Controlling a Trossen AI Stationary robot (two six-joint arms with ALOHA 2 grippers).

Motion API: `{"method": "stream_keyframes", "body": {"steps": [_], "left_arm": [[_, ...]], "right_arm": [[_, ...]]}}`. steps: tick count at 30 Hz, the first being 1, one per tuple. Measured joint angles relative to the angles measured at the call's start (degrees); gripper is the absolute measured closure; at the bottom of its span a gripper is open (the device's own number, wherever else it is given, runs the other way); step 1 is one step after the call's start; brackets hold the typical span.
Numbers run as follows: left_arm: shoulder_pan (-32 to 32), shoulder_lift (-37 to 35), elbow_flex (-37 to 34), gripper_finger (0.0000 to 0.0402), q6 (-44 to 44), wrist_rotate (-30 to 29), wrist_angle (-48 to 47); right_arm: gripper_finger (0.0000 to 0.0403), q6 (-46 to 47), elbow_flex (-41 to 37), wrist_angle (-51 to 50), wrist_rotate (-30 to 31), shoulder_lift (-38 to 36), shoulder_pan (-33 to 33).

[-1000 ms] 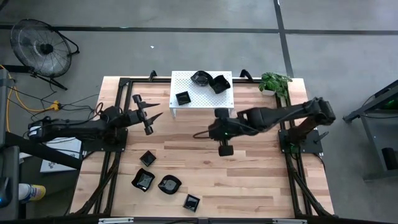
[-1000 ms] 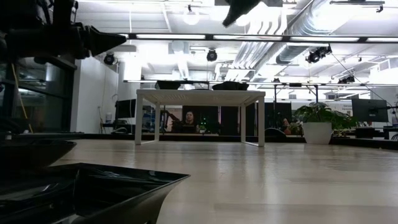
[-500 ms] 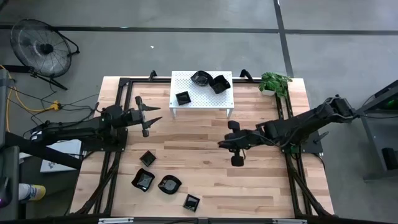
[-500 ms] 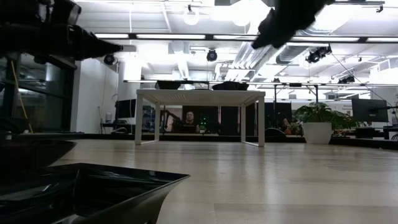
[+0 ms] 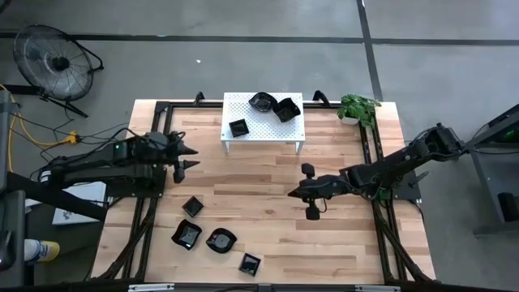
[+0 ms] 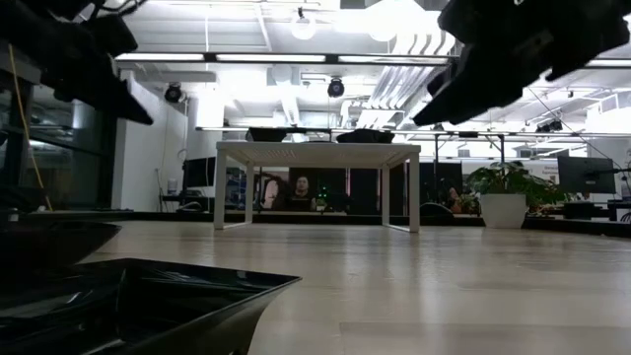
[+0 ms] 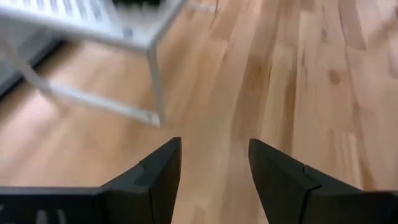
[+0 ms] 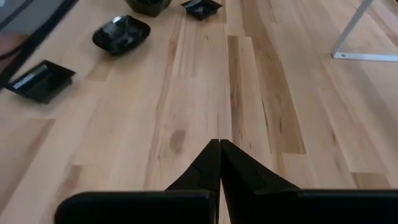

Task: Pick & Place Mini shaped plates
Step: Stack the black square plate on top of the black square plate on the shelf

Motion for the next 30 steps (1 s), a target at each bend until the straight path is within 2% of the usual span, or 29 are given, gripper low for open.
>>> {"method": "stream_keyframes", "body": {"steps": [4, 8, 20, 25, 30], "left_arm": [[-2.30, 2.11, 0.04, 0.0218, -6.50, 1.80, -2.88], [-9.06, 7.13, 0.04, 0.0218, -13.28, 0.87, -3.42], [-34.52, 27.15, 0.04, 0.0218, -43.87, -6.72, -3.43], [-41.18, 33.23, 1.23, 0.0218, -55.12, -7.93, -5.22], [-44.39, 39.29, 5.89, 0.0218, -63.16, -9.86, -11.75]], "right_arm": [[0.0399, 0.48, -1.35, 0.11, 3.75, 0.00, 0.02], [0.0401, -0.54, -2.93, 0.99, 7.21, 0.00, 0.00], [0.0401, -2.70, -4.60, 2.57, 8.37, 0.02, -0.13], [0.0395, -4.64, -4.60, 4.34, 8.25, 0.02, -0.13], [0.0396, -4.99, -4.60, 5.14, 7.12, 0.04, -0.13]]}}
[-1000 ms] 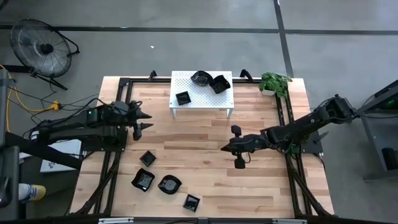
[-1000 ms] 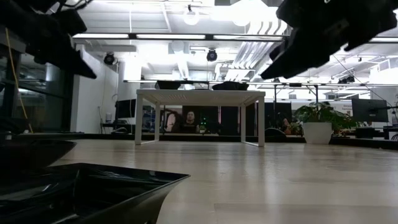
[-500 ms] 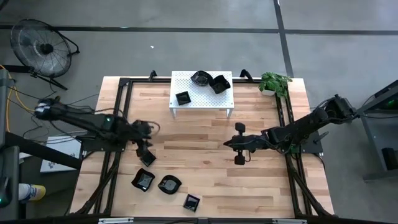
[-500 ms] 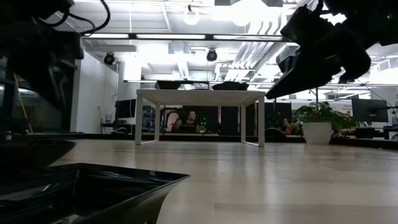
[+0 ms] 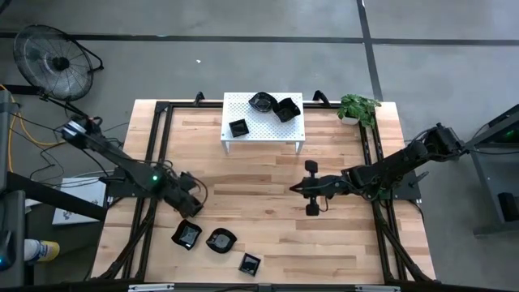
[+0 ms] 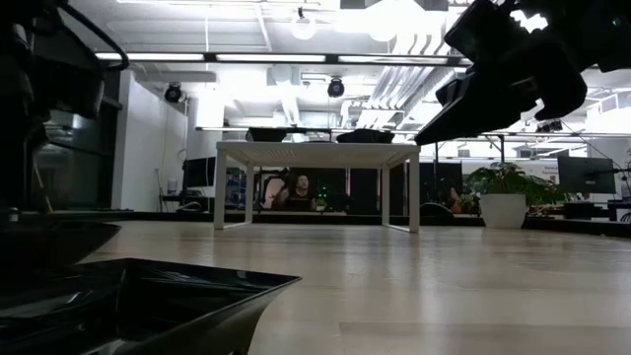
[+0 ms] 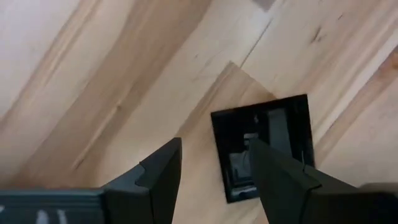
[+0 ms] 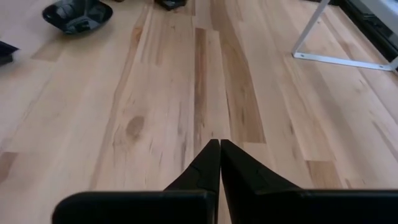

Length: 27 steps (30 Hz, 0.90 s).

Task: Pick & Place Mini shaped plates
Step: Stack the black square plate on top of the black square plate on the shelf

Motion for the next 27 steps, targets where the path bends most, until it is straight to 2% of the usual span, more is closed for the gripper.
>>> {"method": "stream_keyframes", "body": {"steps": [7, 13, 21, 27], "left_arm": [[-0.50, 8.17, 2.23, 0.0218, -4.63, 7.34, 1.22], [-0.51, 10.28, 2.23, 0.0218, -7.93, 7.36, 1.43], [-0.49, 10.26, 2.23, 0.0219, -8.13, 6.65, 1.08], [-0.46, 10.26, 2.23, 0.0253, -6.78, 6.09, 1.03]], "right_arm": [[0.0400, 0.00, 0.00, 0.00, -1.66, 0.00, 0.02], [0.0397, 0.00, 0.00, 0.29, -3.21, 0.00, 0.02], [0.0399, 0.04, 0.02, 2.38, -4.40, 0.00, 0.02], [0.0398, 0.02, 0.04, 3.92, -4.16, 0.00, 0.02]]}}
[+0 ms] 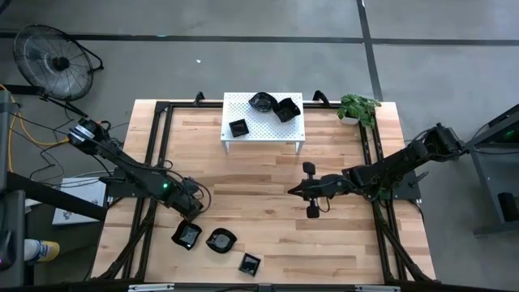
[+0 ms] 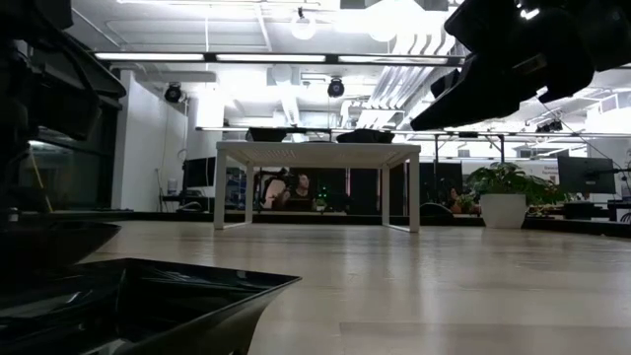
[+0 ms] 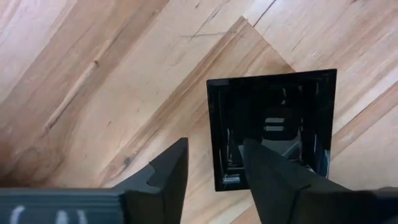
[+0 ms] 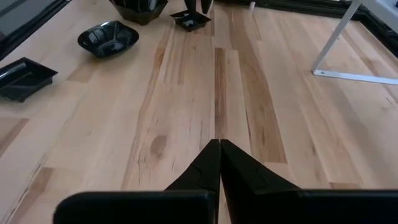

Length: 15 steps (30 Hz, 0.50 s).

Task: Pick & Place Mini shaped plates
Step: Stack the black square plate on top of the black square plate on the shelf

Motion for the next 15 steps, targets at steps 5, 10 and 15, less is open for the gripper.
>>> {"method": "stream_keyframes", "body": {"steps": [5, 10, 15], "left_arm": [[0.00, 0.00, -0.02, 0.0277, 0.46, -1.04, -0.09], [0.00, 0.93, -0.02, 0.0283, 1.73, -1.15, 0.31], [0.00, 2.11, -0.04, 0.0283, 1.80, -0.98, 0.42]], "right_arm": [[0.0400, 0.00, 0.00, 0.15, -0.16, 0.00, 0.00], [0.0397, 0.00, 0.00, 0.15, -0.09, 0.00, 0.00], [0.0401, 0.00, 0.00, 0.15, -0.09, 0.00, 0.00]]}}
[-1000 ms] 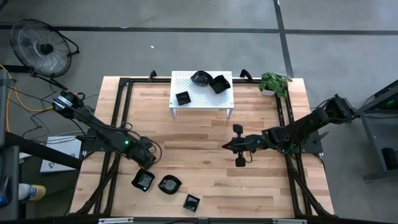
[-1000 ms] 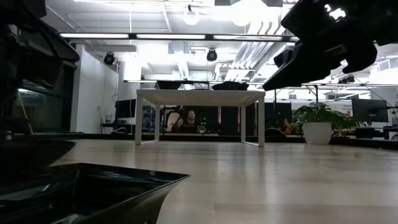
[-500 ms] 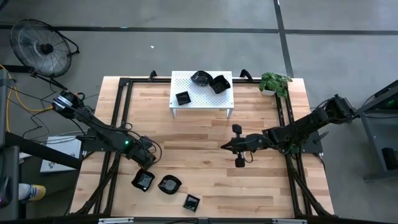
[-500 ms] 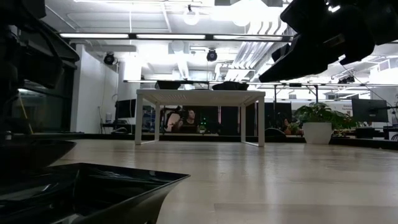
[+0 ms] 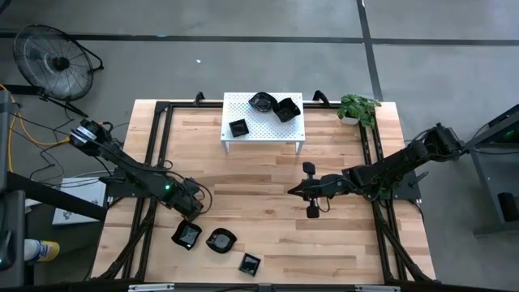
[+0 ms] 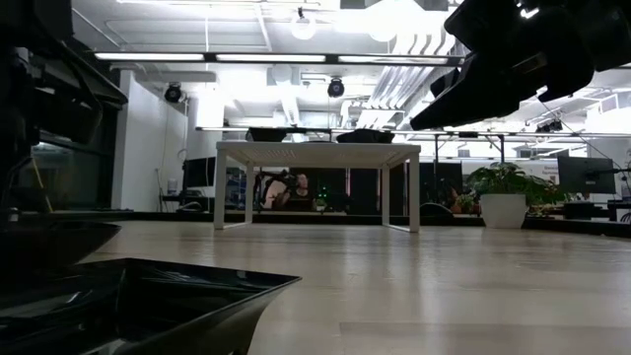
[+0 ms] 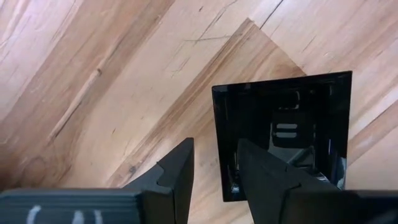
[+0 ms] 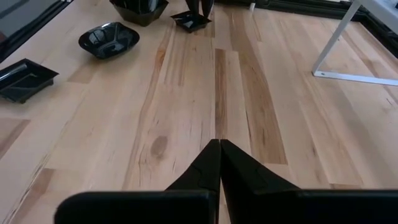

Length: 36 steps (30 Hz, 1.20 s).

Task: Pick & Place Mini shaped plates
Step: Stack the black square plate on top of the black square plate on the shelf

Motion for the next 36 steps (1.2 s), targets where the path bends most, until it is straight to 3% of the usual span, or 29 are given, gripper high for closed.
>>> {"method": "stream_keyframes", "body": {"steps": [11, 24, 32, 36], "left_arm": [[0.00, 0.01, 0.00, 0.0299, -0.02, 0.59, 0.15], [0.00, -0.21, 0.09, 0.0394, -0.02, 0.77, 0.05], [0.00, -0.17, 1.99, 0.0399, 2.16, 0.18, -0.38], [0.02, -0.17, 5.81, 0.0401, 3.34, -2.11, -5.50]], "right_arm": [[0.0401, 0.00, 0.00, -0.10, 0.02, 0.00, 0.00], [0.0401, -0.02, 0.00, -0.50, 0.02, 0.00, 0.00], [0.0398, -0.02, 0.00, -0.50, 0.04, 0.00, 0.00], [0.0401, -0.02, 0.00, -0.50, 0.04, 0.00, 0.00]]}}
